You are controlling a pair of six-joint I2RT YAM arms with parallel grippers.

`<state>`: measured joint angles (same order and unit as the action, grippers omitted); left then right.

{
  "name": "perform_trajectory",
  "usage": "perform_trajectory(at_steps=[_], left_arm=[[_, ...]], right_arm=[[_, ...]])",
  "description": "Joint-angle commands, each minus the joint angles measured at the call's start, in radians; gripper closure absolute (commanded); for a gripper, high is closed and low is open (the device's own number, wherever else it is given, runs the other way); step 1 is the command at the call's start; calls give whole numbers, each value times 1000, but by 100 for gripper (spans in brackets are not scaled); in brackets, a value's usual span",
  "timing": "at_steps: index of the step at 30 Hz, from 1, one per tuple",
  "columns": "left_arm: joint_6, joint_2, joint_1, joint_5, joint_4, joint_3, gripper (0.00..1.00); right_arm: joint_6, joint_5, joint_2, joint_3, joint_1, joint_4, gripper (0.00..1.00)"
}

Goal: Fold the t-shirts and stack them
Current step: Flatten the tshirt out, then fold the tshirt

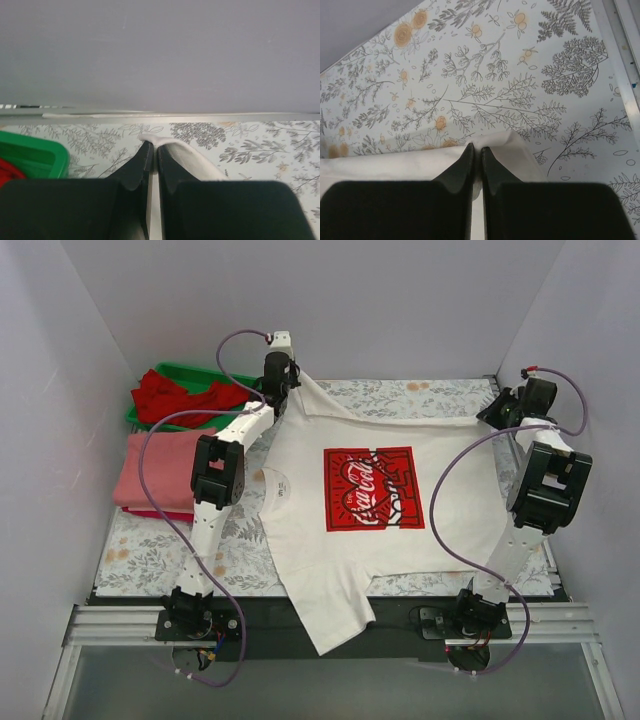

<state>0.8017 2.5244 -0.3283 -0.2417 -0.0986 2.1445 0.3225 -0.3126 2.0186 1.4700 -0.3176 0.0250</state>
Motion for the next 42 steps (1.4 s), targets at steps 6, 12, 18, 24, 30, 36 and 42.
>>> perform_trajectory(at_steps=[6, 12, 18, 24, 30, 36, 42], left_arm=[[30, 46, 20, 110, -38, 144, 100], [76, 22, 20, 130, 17, 109, 100], [162, -223, 18, 140, 69, -139, 100], [289, -493, -6, 137, 135, -452, 100], [373, -683, -61, 95, 195, -673, 100], [433, -887, -149, 16, 254, -851, 100], [540, -1045, -244, -50, 329, -992, 100]], right_arm=[[-7, 21, 34, 84, 3, -27, 99], [-8, 26, 29, 92, 6, 13, 99], [-10, 55, -14, 84, 5, 79, 99], [-20, 69, -32, 95, 5, 150, 99], [-42, 87, -37, 118, 3, 200, 99], [-74, 89, -57, 133, -6, 231, 99], [-114, 76, -73, 147, -11, 276, 99]])
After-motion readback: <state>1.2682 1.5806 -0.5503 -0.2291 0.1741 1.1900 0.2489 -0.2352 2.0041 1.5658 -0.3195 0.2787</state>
